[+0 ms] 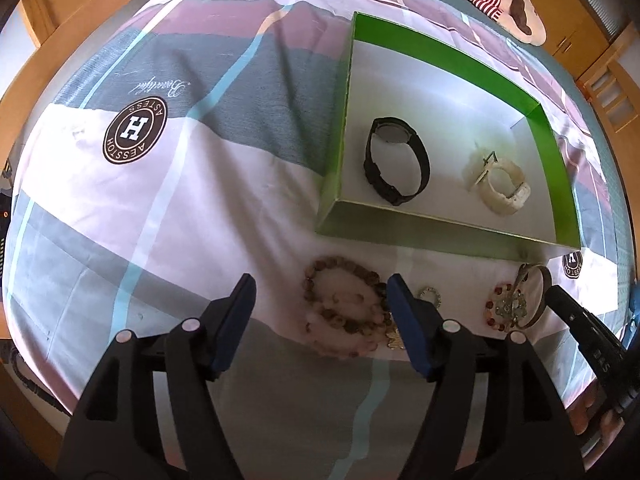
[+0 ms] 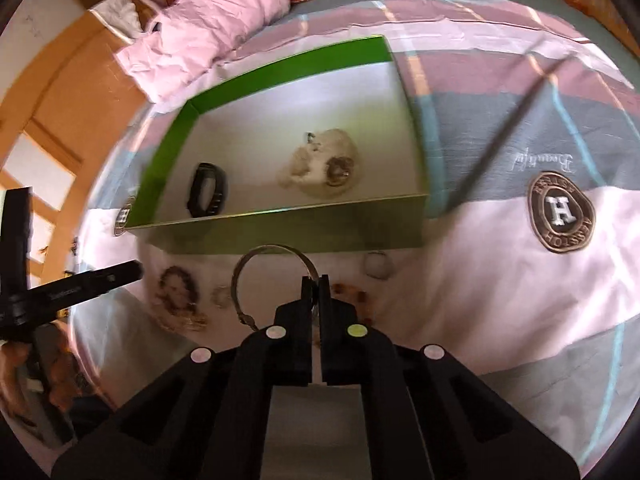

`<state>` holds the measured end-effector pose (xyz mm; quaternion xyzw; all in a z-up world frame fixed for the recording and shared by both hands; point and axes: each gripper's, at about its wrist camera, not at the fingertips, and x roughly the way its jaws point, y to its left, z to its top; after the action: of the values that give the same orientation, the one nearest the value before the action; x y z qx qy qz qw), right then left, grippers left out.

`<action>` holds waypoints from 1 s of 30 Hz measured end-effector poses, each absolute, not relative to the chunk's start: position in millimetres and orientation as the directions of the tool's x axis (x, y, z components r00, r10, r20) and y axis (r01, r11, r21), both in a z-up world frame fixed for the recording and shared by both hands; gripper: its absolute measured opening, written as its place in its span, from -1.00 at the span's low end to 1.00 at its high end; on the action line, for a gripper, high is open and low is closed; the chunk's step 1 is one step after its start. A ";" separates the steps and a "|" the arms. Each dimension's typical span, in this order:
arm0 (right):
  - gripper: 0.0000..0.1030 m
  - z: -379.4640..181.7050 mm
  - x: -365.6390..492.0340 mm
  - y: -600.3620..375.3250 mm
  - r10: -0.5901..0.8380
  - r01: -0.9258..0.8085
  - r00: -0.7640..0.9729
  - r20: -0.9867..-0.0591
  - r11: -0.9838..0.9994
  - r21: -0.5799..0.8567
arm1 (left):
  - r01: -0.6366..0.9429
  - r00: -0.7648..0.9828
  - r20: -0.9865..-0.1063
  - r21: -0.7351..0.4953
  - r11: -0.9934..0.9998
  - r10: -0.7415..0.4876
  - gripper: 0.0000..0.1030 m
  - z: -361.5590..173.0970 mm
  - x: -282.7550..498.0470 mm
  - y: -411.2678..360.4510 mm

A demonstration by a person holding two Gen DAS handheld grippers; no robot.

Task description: Organize jewelry

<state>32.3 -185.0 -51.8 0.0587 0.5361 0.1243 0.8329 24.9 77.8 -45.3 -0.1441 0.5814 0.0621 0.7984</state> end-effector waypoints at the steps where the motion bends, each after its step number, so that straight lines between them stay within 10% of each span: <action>1: -0.95 -53.2 37.7 -194.0 0.218 -0.119 0.402 -0.889 0.976 0.185 | -0.266 0.315 -0.946 -0.158 0.951 -0.069 0.34 -45.6 24.8 77.6; 7: -0.93 -62.5 43.1 -228.0 -0.048 0.048 0.426 -0.903 0.998 -0.031 | -0.270 0.305 -0.950 -0.150 0.951 -0.063 0.35 -47.9 25.6 79.1; 12: -0.49 -59.5 41.7 -214.3 0.147 -0.072 0.404 -0.903 0.989 0.128 | -0.270 0.295 -0.953 -0.147 0.951 -0.063 0.35 -51.9 26.3 78.4; 25: -0.50 -85.7 39.2 -162.9 0.178 -0.249 0.314 -0.932 0.963 0.100 | -0.248 0.218 -0.972 -0.143 0.958 -0.088 0.35 -78.0 23.7 73.4; 27: -0.88 -88.8 37.2 -158.5 0.136 -0.261 0.320 -0.938 0.964 0.050 | -0.248 0.206 -0.974 -0.142 0.958 -0.091 0.35 -82.2 22.9 73.0; 30: -0.89 -87.8 38.3 -159.4 0.176 -0.267 0.323 -0.930 0.960 0.089 | -0.249 0.199 -0.975 -0.146 0.957 -0.097 0.35 -84.9 22.6 74.3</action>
<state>38.3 -159.4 -87.8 -0.0401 0.5654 0.1362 0.8125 22.6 74.3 -84.9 -0.1371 0.6310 0.0499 0.7619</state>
